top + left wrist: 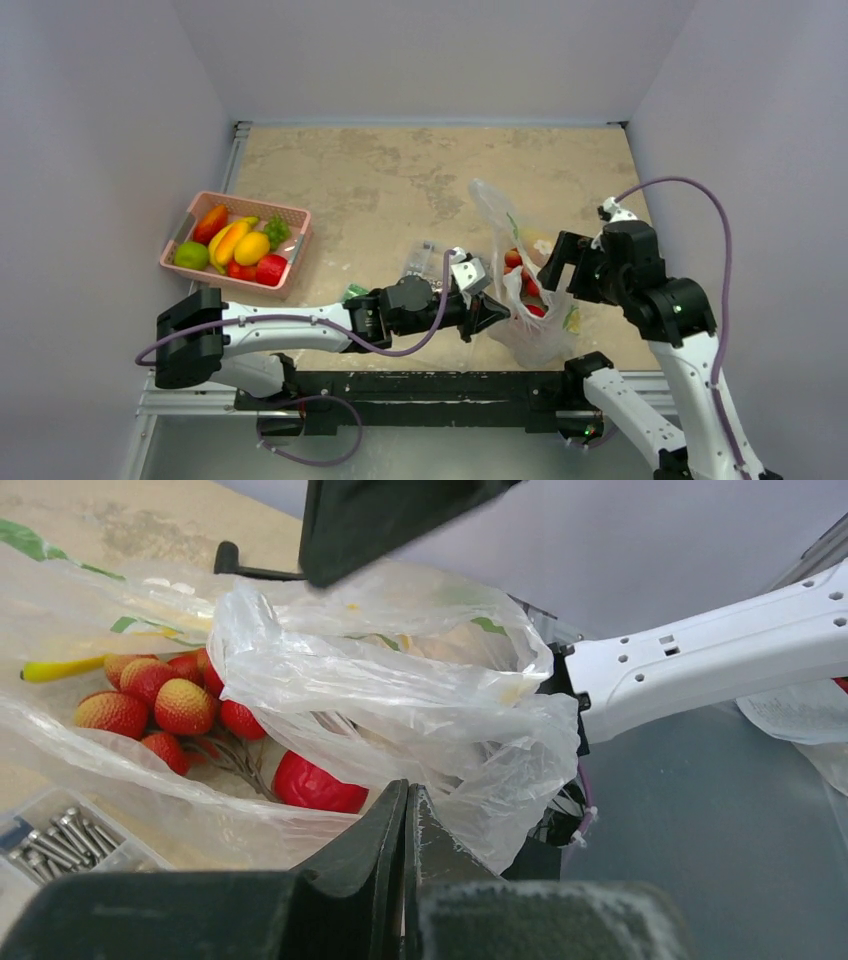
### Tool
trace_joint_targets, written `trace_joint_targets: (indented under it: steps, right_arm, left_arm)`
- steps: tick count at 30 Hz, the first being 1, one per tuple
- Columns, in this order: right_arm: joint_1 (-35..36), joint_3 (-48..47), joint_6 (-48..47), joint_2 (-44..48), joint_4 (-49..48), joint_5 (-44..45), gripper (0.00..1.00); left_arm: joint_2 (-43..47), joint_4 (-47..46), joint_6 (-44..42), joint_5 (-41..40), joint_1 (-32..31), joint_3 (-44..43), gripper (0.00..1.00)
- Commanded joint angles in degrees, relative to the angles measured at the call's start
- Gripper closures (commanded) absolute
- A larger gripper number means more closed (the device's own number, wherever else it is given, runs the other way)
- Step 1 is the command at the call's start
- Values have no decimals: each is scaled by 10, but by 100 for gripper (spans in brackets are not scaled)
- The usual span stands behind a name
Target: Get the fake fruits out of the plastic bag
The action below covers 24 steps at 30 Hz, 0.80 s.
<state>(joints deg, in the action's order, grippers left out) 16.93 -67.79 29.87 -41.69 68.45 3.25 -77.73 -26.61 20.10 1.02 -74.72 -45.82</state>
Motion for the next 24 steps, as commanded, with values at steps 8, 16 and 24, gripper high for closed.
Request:
trace_joint_targets:
  steps: [8,16,24]
  right_arm:
    - [1,25,-68,-62,-186,-76,8]
    - [1,-8,-110,-172,-303,-121,8]
    - [2,34,-35,-208,-400,23,19]
  left_arm:
    - [5,-86,-14,-8,-9,0,100]
    - [17,-67,-6,-7,-13,-4,100]
    - [28,-59,7,-22,-14,1,100]
